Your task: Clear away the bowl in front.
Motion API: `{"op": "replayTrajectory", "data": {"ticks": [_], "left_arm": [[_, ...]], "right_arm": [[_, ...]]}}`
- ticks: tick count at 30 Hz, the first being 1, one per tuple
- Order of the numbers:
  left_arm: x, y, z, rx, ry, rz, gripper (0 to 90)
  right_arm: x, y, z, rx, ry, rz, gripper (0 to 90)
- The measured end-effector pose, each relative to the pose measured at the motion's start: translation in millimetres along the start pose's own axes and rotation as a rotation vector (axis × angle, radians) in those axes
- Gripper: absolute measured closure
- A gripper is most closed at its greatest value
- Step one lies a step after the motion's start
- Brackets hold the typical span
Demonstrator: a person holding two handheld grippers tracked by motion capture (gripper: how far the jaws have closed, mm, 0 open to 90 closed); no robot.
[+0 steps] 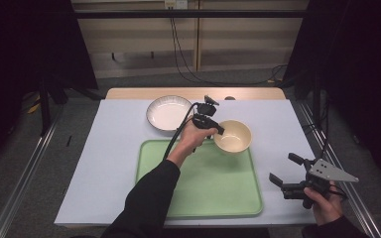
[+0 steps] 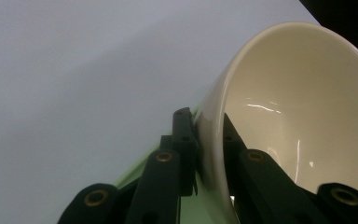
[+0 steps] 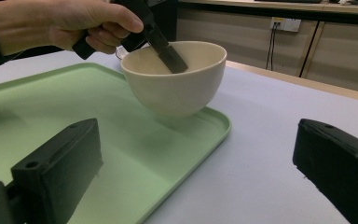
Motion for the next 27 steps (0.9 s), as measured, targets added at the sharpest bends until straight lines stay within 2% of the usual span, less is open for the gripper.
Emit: {"op": "replayTrajectory", "data": {"ticks": [2, 4, 8, 9, 10, 12, 13, 16, 18, 27], "left_arm": [[4.1, -0.9, -1.1, -0.013, -0.012, 0.003, 83.1], [8.0, 0.2, -1.9, -0.020, -0.002, -0.001, 83.1], [13.3, 0.7, -5.2, -0.021, 0.008, 0.000, 83.1], [13.2, 1.7, -5.3, 0.000, 0.027, -0.003, 83.1], [15.3, -0.1, -6.1, -0.023, 0.013, 0.002, 83.1], [15.8, -0.9, -6.5, -0.007, 0.026, -0.004, 83.1], [17.6, -2.7, -7.1, -0.023, 0.013, -0.001, 83.1], [18.5, -2.5, -7.6, -0.010, 0.024, -0.007, 83.1], [20.6, -3.7, -9.0, -0.013, 0.024, 0.003, 83.1], [25.3, -2.9, -12.9, -0.014, 0.045, -0.006, 83.1]], "right_arm": [[-0.1, 0.2, -0.1, 0.001, 0.003, -0.002, 1.0], [0.5, 0.6, -0.4, 0.000, 0.003, 0.000, 1.0], [0.2, 0.4, -0.4, 0.003, 0.005, -0.002, 1.1], [0.2, 0.5, -0.5, 0.005, 0.005, -0.004, 1.1], [0.2, 0.5, -0.4, 0.006, 0.004, -0.004, 1.0], [0.1, 0.2, -0.4, 0.003, 0.004, -0.003, 1.0], [-0.2, 0.0, -0.2, 0.001, 0.004, -0.001, 1.0], [-0.3, 0.0, -0.3, 0.002, 0.006, -0.003, 1.1], [-0.2, 0.0, -0.2, 0.001, 0.002, -0.002, 1.0], [-0.4, -0.5, -0.4, -0.002, 0.006, -0.008, 1.1]]}}
Point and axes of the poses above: each handheld gripper's, and its own axes: x roughly forward along the jaws, z roughly out of its top, y roughly to its left, the point moved 1 cm from there along x, roughly forward along the jaws, and after that the axes turned 10 degrees about -y, right-handed, at the moved point
